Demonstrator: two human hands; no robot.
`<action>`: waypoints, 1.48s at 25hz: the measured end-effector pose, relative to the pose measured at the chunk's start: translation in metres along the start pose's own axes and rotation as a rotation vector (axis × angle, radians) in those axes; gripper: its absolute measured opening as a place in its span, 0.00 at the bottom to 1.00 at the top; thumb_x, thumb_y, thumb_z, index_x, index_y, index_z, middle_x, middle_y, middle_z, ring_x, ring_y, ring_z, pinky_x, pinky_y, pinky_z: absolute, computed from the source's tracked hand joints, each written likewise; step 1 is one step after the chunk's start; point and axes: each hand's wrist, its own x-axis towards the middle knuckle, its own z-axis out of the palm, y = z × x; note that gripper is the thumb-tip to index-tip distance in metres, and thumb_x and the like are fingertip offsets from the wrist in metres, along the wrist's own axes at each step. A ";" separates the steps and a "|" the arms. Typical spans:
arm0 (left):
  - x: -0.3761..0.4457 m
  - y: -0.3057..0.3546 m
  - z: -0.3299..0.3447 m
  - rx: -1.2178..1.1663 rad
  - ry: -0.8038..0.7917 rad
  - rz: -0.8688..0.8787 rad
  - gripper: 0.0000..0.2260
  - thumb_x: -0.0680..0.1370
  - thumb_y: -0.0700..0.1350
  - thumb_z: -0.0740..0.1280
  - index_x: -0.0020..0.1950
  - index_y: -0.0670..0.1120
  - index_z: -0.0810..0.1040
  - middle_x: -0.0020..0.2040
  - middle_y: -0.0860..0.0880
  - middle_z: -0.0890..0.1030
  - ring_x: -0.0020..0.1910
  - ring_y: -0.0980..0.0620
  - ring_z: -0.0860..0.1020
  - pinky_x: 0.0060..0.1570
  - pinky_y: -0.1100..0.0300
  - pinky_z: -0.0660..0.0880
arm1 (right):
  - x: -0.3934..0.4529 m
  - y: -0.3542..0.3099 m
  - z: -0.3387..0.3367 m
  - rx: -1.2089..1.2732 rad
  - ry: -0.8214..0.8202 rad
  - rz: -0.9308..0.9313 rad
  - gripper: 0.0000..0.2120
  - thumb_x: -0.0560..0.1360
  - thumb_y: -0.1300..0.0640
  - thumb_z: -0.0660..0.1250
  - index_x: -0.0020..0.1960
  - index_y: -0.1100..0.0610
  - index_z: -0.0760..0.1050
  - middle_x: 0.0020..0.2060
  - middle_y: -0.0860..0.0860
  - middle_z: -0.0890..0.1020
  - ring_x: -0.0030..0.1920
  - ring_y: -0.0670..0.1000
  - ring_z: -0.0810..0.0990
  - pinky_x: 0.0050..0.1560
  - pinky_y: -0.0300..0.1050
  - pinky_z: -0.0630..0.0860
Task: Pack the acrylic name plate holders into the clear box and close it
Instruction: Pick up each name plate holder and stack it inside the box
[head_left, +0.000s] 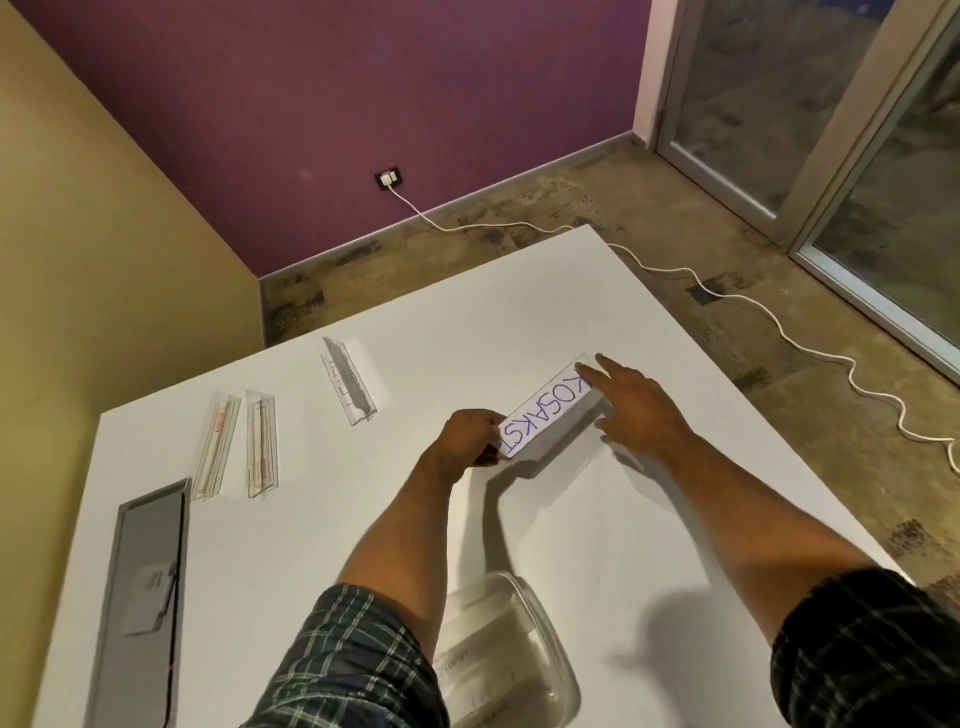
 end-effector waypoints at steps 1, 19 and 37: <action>-0.014 -0.007 -0.005 0.001 -0.045 -0.012 0.18 0.74 0.30 0.59 0.53 0.42 0.84 0.43 0.42 0.83 0.33 0.48 0.80 0.37 0.62 0.79 | -0.008 -0.006 0.000 0.014 0.015 -0.029 0.41 0.74 0.57 0.74 0.80 0.41 0.58 0.80 0.48 0.59 0.77 0.53 0.62 0.74 0.52 0.62; -0.169 -0.161 -0.124 -0.541 -0.111 -0.024 0.19 0.81 0.31 0.56 0.47 0.39 0.87 0.41 0.45 0.80 0.40 0.52 0.79 0.42 0.61 0.80 | -0.086 -0.132 0.035 0.264 -0.365 -0.261 0.28 0.62 0.47 0.83 0.60 0.44 0.79 0.53 0.41 0.82 0.52 0.46 0.80 0.53 0.42 0.75; -0.209 -0.220 -0.120 -0.361 0.113 0.019 0.04 0.74 0.32 0.73 0.43 0.40 0.84 0.38 0.43 0.85 0.39 0.51 0.84 0.44 0.62 0.82 | -0.107 -0.154 0.046 0.347 -0.601 -0.275 0.23 0.59 0.42 0.84 0.51 0.45 0.82 0.45 0.55 0.84 0.43 0.55 0.79 0.45 0.48 0.73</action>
